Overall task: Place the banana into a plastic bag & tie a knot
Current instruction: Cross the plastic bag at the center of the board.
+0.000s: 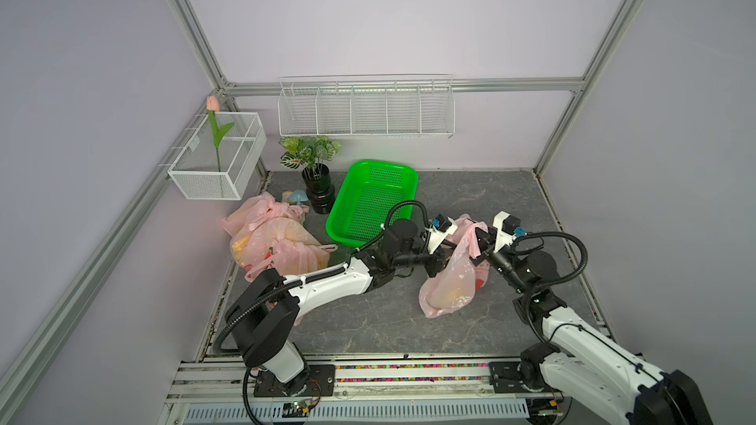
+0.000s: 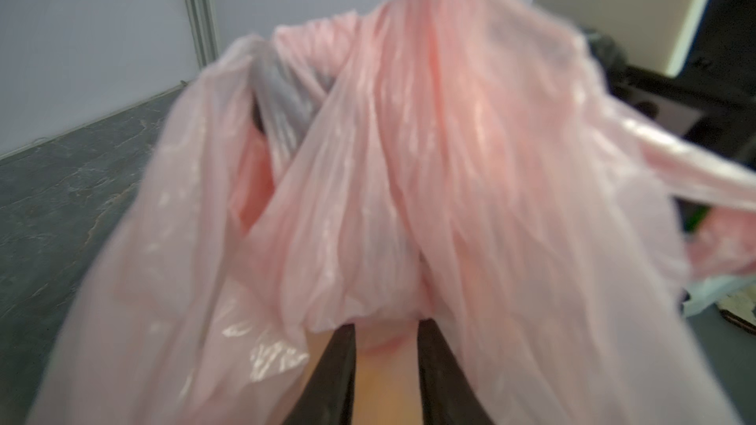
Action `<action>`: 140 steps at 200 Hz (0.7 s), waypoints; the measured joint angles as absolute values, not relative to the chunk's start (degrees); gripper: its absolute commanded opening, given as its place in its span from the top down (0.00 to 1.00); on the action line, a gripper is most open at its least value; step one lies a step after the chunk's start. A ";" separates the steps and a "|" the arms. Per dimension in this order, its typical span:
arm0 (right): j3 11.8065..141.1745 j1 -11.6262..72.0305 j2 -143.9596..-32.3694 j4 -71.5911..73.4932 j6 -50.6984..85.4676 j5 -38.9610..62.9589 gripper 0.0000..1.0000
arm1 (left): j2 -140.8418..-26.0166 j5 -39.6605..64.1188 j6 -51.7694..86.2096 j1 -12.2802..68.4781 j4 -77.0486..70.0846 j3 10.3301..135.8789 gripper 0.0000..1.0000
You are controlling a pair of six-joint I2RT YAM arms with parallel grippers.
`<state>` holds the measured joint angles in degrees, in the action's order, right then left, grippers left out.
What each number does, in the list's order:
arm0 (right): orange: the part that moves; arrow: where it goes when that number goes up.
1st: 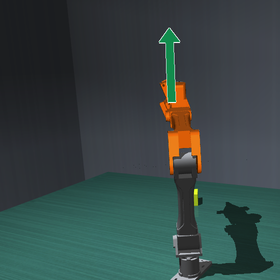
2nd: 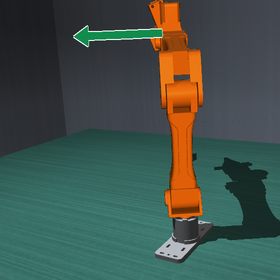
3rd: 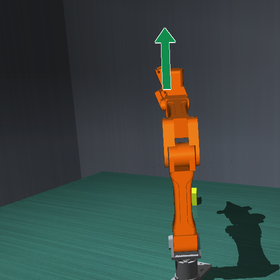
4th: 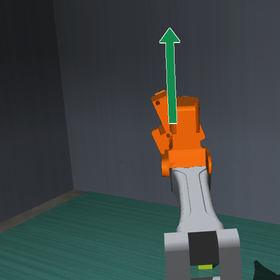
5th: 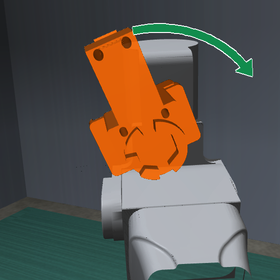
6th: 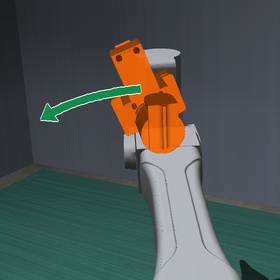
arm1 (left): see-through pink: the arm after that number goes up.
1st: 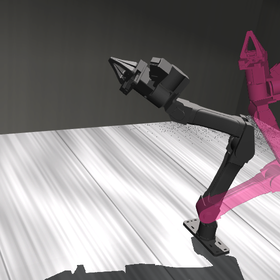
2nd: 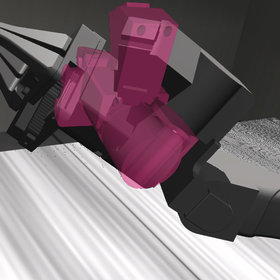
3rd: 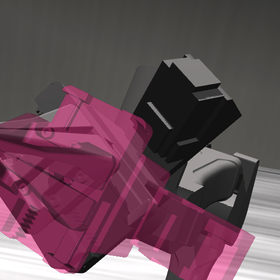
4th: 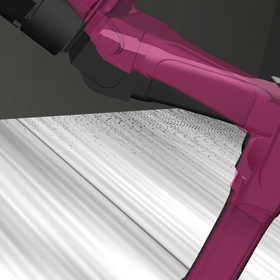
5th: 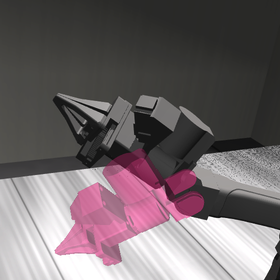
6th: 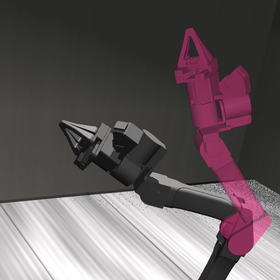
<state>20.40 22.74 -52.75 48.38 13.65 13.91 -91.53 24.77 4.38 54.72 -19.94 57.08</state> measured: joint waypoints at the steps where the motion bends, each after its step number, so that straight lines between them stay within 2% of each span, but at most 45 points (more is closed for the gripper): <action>1: 20.34 22.63 -52.82 48.51 13.85 14.04 0.93 | -91.53 24.69 4.38 54.72 -20.01 57.04 0.70; 35: 18.39 18.50 -57.01 55.09 20.51 20.21 0.93 | -91.53 21.30 4.54 54.65 -20.93 54.78 0.68; 74: 18.22 18.13 -62.83 63.09 26.09 25.54 0.93 | -92.18 20.18 4.34 55.61 -20.93 54.52 0.77; 108: 17.54 18.09 -63.92 65.45 27.22 25.19 0.93 | -96.42 21.08 5.74 58.76 -23.79 55.64 0.89; 140: 17.32 18.09 -62.98 64.93 25.91 22.65 0.93 | -98.41 22.52 6.50 60.58 -25.67 55.94 0.94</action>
